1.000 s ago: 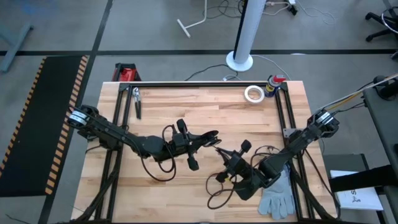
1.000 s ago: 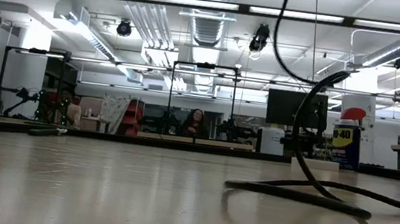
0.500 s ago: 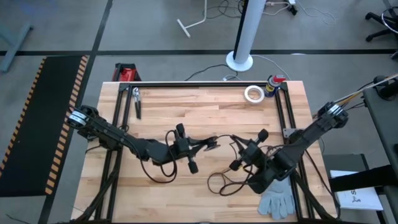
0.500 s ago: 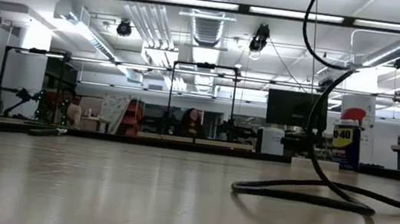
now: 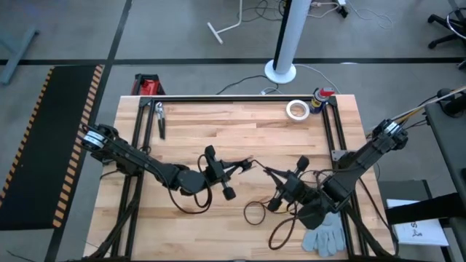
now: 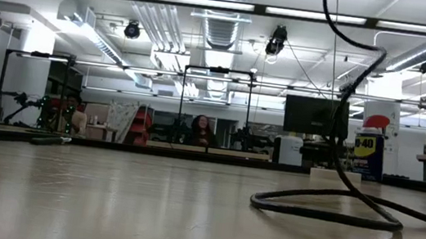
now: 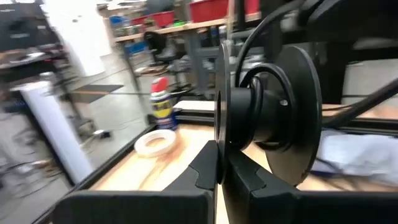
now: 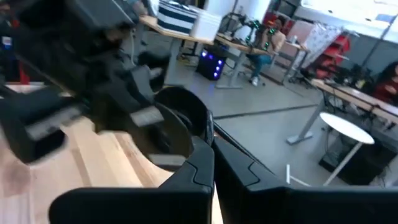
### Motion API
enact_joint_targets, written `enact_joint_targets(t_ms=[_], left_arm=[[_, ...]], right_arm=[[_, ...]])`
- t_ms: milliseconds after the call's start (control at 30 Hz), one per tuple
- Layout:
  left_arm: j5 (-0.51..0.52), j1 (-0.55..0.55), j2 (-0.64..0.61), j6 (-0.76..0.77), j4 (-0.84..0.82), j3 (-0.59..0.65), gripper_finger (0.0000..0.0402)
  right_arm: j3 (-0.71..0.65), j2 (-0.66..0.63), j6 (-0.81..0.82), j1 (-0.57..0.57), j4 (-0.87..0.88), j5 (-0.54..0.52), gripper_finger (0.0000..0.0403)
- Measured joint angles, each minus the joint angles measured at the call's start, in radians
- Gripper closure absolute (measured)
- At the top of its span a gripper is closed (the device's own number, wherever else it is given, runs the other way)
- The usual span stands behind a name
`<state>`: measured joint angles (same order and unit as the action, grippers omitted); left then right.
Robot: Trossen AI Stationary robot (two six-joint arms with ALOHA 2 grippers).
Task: Coil cords
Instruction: Coil the black wire into the spool
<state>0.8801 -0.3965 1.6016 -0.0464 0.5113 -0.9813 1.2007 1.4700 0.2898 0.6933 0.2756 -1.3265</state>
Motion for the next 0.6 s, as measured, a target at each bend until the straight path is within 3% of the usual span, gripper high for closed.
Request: enact_joint_targets(t_ms=[133, 400, 600], left_arm=[[0.05, 0.0, 0.004, 0.0, -0.008, 0.0, 0.0402], [0.055, 0.0, 0.004, 0.003, -0.014, 0.0, 0.0401], [0.053, 0.0, 0.004, 0.003, -0.022, -0.009, 0.0401]], right_arm=[[-0.001, 0.0, -0.087, -0.003, -0.088, 0.071, 0.0403], [-0.004, 0.026, -0.162, -0.033, -0.195, 0.169, 0.0403], [-0.001, 0.087, -0.31, -0.092, -0.372, 0.321, 0.0403]])
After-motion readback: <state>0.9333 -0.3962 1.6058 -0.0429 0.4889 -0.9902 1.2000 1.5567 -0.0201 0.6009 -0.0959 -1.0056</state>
